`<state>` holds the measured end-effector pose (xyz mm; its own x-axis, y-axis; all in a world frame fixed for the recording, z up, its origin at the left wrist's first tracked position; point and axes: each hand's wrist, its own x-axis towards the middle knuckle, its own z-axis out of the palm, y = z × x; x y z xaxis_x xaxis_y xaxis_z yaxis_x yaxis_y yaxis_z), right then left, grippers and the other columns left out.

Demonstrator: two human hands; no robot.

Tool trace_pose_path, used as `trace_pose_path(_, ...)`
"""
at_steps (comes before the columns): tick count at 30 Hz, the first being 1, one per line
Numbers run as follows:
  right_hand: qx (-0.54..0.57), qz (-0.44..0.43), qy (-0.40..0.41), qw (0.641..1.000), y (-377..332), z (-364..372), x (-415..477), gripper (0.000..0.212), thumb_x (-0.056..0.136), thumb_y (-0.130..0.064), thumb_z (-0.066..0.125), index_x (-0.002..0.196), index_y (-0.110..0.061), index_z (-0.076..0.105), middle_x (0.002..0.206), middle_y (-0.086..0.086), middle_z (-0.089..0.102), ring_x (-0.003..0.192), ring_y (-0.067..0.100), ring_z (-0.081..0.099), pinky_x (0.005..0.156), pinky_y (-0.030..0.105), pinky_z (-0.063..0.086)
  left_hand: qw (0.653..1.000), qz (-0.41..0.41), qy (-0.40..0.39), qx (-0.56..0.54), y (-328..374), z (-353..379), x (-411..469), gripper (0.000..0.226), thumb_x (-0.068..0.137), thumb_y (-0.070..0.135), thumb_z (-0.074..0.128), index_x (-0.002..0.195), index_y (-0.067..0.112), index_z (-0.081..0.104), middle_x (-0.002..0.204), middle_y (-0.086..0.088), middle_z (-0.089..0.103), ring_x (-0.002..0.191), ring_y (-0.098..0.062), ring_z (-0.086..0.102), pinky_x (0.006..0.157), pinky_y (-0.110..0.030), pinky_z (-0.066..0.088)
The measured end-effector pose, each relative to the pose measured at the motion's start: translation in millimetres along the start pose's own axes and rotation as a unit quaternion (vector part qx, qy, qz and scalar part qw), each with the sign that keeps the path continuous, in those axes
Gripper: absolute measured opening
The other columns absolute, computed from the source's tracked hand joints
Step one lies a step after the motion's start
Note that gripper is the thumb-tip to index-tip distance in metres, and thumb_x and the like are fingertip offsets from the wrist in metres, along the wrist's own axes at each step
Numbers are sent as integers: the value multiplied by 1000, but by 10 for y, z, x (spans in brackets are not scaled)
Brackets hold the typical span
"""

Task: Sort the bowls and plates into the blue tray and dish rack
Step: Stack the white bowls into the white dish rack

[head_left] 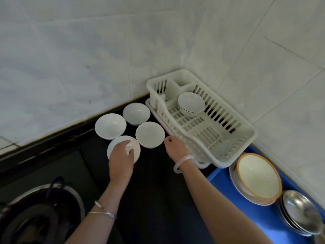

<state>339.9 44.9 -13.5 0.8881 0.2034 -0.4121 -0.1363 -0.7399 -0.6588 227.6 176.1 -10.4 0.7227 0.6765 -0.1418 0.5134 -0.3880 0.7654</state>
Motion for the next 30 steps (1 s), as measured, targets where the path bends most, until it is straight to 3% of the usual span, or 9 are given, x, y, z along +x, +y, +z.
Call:
trace_pose_path(3, -30, 38, -11, 999, 69, 181, 75, 28, 96, -34, 42, 74, -17, 48, 71, -1, 49, 66, 17, 52, 56, 33, 45, 999, -17, 20, 44, -257, -29, -47, 47, 87, 8, 56, 134, 10, 47, 141, -14, 42, 129, -32, 39, 107, -42, 34)
trace_pose_path(5, 31, 82, -23, 996, 61, 286, 140, 29, 94, -34, 45, 98, -9, 59, 88, 8, 60, 81, 26, 62, 77, 45, 56, 997, -44, 35, 46, -385, -39, -31, 54, 86, 5, 57, 137, 12, 42, 146, -15, 34, 132, -34, 35, 108, -44, 32)
trace_pose_path(7, 94, 125, -20, 987, 38, 372, 207, 35, 93, -30, 47, 116, -5, 57, 93, 11, 64, 80, 28, 65, 80, 46, 57, 997, -71, 40, 13, -484, -49, 6, 61, 84, 1, 58, 140, 15, 38, 148, -15, 30, 133, -33, 34, 109, -42, 31)
trace_pose_path(9, 141, 142, -18, 980, 6, 434, 255, 26, 92, -24, 49, 107, -4, 58, 79, 8, 61, 69, 25, 63, 77, 46, 59, 994, -98, 31, -44, -563, -49, 56, 67, 83, 1, 60, 143, 17, 33, 147, -13, 34, 133, -29, 37, 109, -40, 31)
trace_pose_path(12, 193, 165, -4, 967, -47, 454, 315, 8, 87, -8, 50, 90, -3, 54, 75, 12, 62, 76, 32, 68, 81, 50, 57, 976, -170, 14, -137, -635, -46, 130, 70, 85, 4, 60, 145, 20, 28, 142, -12, 45, 126, -28, 47, 105, -42, 36)
trace_pose_path(16, 259, 169, 13, 951, -64, 405, 318, 17, 84, 0, 46, 70, 0, 56, 68, 13, 64, 65, 24, 66, 79, 44, 58, 948, -214, -17, -234, -728, -28, 178, 58, 88, 5, 57, 140, 21, 38, 140, -9, 49, 129, -26, 44, 107, -45, 38)
trace_pose_path(24, 296, 77, 20, 952, -179, 241, 22, 12, 86, -1, 55, 80, 5, 64, 77, 4, 67, 70, 14, 68, 54, 21, 57, 919, -224, -39, -321, -818, -41, 193, 55, 91, 8, 53, 141, 24, 38, 138, -8, 50, 126, -24, 47, 104, -44, 42)
trace_pose_path(27, 276, 57, -16, 959, -276, 270, -95, 17, 87, -5, 59, 72, -11, 65, 79, 4, 68, 73, 15, 69, 62, 26, 59, 914, -221, -31, -338, -814, -51, 190, 43, 96, 17, 45, 139, 23, 41, 134, -6, 52, 118, -23, 53, 103, -41, 43)
trace_pose_path(30, 229, 69, -42, 970, -348, 381, -160, 8, 86, -9, 62, 80, -9, 68, 82, 6, 71, 67, 13, 71, 69, 31, 61, 902, -233, -19, -364, -799, -70, 207, 37, 98, 29, 40, 133, 23, 48, 124, 0, 52, 109, -20, 54, 100, -38, 45)
